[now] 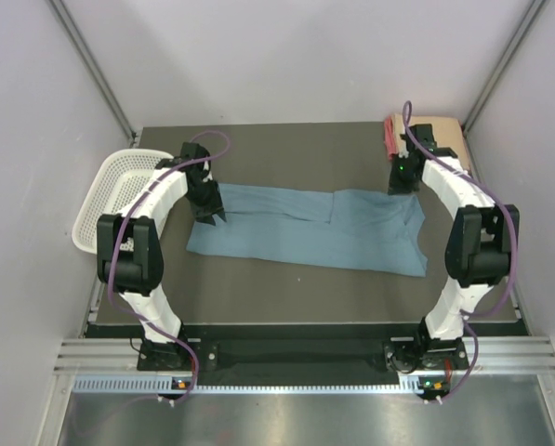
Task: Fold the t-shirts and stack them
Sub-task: Fold the tshirt
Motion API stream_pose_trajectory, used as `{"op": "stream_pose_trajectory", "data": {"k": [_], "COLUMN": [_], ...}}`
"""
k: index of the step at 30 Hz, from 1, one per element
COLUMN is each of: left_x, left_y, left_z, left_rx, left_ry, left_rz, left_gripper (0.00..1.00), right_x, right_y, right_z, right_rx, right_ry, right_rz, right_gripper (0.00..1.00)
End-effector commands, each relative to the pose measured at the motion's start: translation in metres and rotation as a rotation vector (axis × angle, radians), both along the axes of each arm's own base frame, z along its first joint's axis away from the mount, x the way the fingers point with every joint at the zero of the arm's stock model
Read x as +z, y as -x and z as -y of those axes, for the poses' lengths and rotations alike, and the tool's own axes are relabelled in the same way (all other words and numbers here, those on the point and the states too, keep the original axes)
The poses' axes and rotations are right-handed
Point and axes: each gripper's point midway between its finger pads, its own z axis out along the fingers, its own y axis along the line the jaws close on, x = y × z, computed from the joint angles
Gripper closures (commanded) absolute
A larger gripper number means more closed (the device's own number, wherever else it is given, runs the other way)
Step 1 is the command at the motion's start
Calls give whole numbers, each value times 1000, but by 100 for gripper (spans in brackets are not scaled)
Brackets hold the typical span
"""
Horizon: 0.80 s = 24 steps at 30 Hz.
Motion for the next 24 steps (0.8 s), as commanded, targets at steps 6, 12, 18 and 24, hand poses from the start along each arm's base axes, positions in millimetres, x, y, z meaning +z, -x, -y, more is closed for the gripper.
{"op": "stream_pose_trajectory", "data": {"k": [6, 12, 18, 24], "left_x": [12, 9, 10, 8], "left_y": [-3, 3, 3, 4], "left_z": [3, 3, 4, 4], "left_rx": [7, 14, 15, 15], "left_ry": [31, 36, 38, 39], "left_rz": [50, 42, 46, 38], "left_gripper": [59, 59, 59, 59], "right_x": [7, 5, 8, 12], "right_y": [46, 68, 87, 109], "right_z": [-20, -25, -24, -20], "right_rx": [22, 33, 24, 3], "right_ry": [-79, -93, -96, -87], "right_rz": [-27, -49, -66, -90], "right_gripper": [100, 100, 100, 100]}}
